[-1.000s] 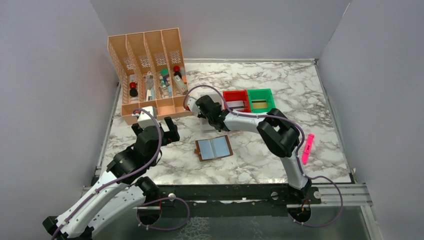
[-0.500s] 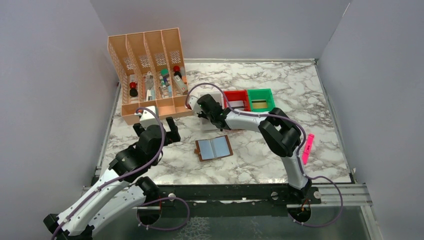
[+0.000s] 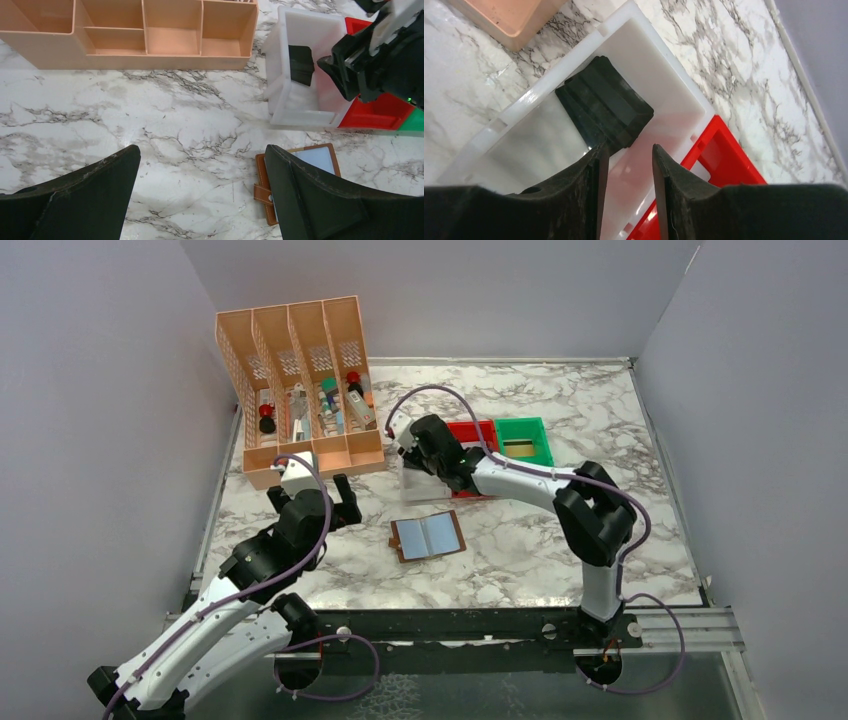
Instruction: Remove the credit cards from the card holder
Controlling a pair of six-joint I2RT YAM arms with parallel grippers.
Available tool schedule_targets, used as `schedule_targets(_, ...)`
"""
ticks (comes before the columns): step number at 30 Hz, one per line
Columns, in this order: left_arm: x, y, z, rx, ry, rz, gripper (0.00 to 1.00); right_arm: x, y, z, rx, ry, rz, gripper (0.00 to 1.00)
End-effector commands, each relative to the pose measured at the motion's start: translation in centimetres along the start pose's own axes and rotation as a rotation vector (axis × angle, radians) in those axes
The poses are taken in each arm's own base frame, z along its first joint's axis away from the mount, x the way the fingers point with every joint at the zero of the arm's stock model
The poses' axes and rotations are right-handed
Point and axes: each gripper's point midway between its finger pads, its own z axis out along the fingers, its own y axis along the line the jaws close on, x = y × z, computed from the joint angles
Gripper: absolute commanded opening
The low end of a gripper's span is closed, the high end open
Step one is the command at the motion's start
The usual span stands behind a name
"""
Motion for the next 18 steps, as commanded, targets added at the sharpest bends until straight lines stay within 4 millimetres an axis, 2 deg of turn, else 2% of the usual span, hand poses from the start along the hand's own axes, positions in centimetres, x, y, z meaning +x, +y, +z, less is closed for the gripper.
schedule_targets(1, -0.1, 0.0, -0.1, 0.001, 0.003, -0.001, 0.99, -1.4, -0.6, -2.8, -0.006, -0.062, 0.186, 0.43)
schedule_targets(4, 0.1, -0.1, 0.0, 0.002, 0.009, 0.002, 0.99, -1.6, -0.3, -5.9, -0.042, -0.098, 0.358, 0.46)
schedule_targets(6, 0.2, -0.2, 0.1, 0.004, 0.014, 0.002, 0.99, -1.7, 0.6, -8.3, -0.104, -0.131, 0.483, 0.48)
schedule_targets(9, 0.5, -0.3, 0.2, 0.005, 0.024, -0.004, 0.99, -0.9, 3.3, -11.3, -0.248, -0.127, 0.669, 0.50)
schedule_targets(15, 1.2, -0.7, 0.6, 0.006, 0.056, 0.003, 0.99, 2.7, 11.4, -14.1, -0.594, 0.017, 0.840, 0.53)
schedule_targets(18, 1.4, -0.6, 0.7, -0.001, 0.064, 0.016, 0.99, 4.1, 13.4, -14.3, -0.650, 0.066, 0.899, 0.58)
